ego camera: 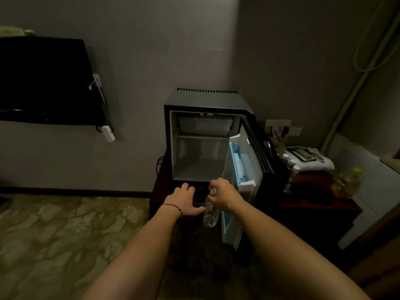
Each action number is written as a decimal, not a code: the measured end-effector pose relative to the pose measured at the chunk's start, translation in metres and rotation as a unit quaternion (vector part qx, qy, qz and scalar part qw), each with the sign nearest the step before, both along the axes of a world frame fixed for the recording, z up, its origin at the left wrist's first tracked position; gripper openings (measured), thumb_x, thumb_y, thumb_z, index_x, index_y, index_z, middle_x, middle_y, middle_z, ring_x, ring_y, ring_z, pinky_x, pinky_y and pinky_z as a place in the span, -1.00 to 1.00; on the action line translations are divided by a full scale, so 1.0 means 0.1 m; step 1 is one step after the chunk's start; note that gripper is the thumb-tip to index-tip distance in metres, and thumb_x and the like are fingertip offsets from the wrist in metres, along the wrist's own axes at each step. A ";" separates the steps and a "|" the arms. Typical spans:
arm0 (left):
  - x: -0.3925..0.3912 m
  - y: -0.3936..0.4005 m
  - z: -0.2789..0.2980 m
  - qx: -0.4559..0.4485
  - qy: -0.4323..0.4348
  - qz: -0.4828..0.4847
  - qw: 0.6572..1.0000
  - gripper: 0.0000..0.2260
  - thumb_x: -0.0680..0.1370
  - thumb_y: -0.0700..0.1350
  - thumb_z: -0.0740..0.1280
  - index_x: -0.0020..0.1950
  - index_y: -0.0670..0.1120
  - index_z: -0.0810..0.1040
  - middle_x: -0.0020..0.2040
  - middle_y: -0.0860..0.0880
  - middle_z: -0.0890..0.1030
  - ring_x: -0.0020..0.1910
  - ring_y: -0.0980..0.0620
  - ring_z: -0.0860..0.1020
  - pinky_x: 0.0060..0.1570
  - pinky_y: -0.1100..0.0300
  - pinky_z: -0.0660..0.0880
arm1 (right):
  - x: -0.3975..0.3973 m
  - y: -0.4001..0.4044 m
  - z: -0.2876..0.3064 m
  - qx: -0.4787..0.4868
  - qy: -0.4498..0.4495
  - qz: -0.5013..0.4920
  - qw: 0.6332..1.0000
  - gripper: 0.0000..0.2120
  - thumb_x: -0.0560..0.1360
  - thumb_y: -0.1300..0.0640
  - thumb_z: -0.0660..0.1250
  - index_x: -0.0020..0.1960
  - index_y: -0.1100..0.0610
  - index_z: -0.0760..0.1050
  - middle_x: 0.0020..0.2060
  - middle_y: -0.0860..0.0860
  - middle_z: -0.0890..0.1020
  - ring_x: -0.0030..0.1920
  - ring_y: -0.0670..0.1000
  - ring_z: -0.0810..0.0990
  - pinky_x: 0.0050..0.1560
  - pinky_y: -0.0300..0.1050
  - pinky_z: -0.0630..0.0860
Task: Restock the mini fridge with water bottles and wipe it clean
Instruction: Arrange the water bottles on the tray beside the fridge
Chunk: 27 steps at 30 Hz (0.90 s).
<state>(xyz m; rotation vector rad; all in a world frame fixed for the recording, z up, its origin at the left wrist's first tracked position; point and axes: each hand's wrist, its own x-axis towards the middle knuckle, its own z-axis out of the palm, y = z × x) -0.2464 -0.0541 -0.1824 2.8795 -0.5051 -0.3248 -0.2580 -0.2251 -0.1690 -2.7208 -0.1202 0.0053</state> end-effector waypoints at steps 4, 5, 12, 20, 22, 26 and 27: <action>-0.26 -0.13 -0.03 -0.011 -0.002 -0.034 0.999 -0.35 0.44 0.32 0.35 0.38 -0.03 0.35 0.33 -0.07 0.34 0.25 -0.09 0.40 0.16 -0.03 0.50 | -0.37 -0.05 0.05 0.023 -0.004 -0.025 0.999 -0.81 0.46 0.05 0.40 0.04 0.08 0.57 0.05 0.05 0.55 0.03 0.08 0.59 0.08 0.05 0.58; -0.33 -0.16 -0.06 -0.006 0.000 -0.046 0.999 -0.36 0.43 0.32 0.35 0.37 -0.03 0.36 0.32 -0.07 0.34 0.25 -0.09 0.41 0.17 -0.04 0.50 | -0.48 -0.06 0.06 0.019 -0.005 -0.029 0.999 -0.81 0.46 0.05 0.40 0.04 0.08 0.57 0.04 0.05 0.55 0.03 0.08 0.59 0.08 0.04 0.57; -0.75 -0.53 -0.17 -0.026 0.031 -0.123 0.992 -0.35 0.43 0.33 0.35 0.35 -0.05 0.37 0.27 -0.07 0.38 0.19 -0.06 0.44 0.15 -0.01 0.50 | -1.18 -0.44 0.01 0.010 0.043 -0.068 0.997 -0.79 0.47 0.08 0.43 0.10 0.06 0.59 0.10 0.01 0.59 0.08 0.00 0.58 0.08 -0.06 0.58; -1.22 -1.24 -0.22 -0.052 0.049 -0.171 0.983 -0.37 0.47 0.30 0.34 0.37 -0.07 0.37 0.30 -0.09 0.42 0.20 -0.08 0.48 0.17 0.02 0.50 | -1.72 -1.27 0.05 -0.013 0.076 -0.164 0.983 -0.75 0.53 0.15 0.36 0.21 0.10 0.58 0.16 0.07 0.59 0.15 0.07 0.59 0.11 -0.07 0.58; -1.30 -1.51 -0.21 -0.069 0.079 -0.171 0.980 -0.40 0.50 0.26 0.33 0.40 -0.06 0.36 0.32 -0.09 0.43 0.20 -0.07 0.49 0.14 0.10 0.48 | -1.79 -1.53 0.05 0.000 0.076 -0.186 0.980 -0.74 0.52 0.11 0.41 0.20 0.05 0.56 0.21 0.04 0.54 0.16 0.04 0.56 0.12 -0.06 0.59; -1.43 -2.10 -0.24 -0.096 0.120 -0.166 0.974 -0.40 0.47 0.27 0.35 0.38 -0.04 0.35 0.33 -0.04 0.38 0.22 -0.04 0.46 0.23 0.04 0.46 | -1.83 -2.06 0.05 -0.001 0.074 -0.209 0.975 -0.71 0.51 0.08 0.43 0.22 0.04 0.55 0.22 0.02 0.52 0.17 0.02 0.55 0.15 -0.02 0.58; -1.43 -2.25 -0.25 -0.096 0.116 -0.166 0.975 -0.41 0.47 0.26 0.36 0.37 -0.04 0.35 0.33 -0.04 0.37 0.21 -0.04 0.45 0.23 0.02 0.46 | -1.82 -2.20 0.05 -0.006 0.069 -0.208 0.976 -0.71 0.51 0.07 0.43 0.22 0.04 0.56 0.22 0.03 0.53 0.16 0.02 0.55 0.15 -0.02 0.58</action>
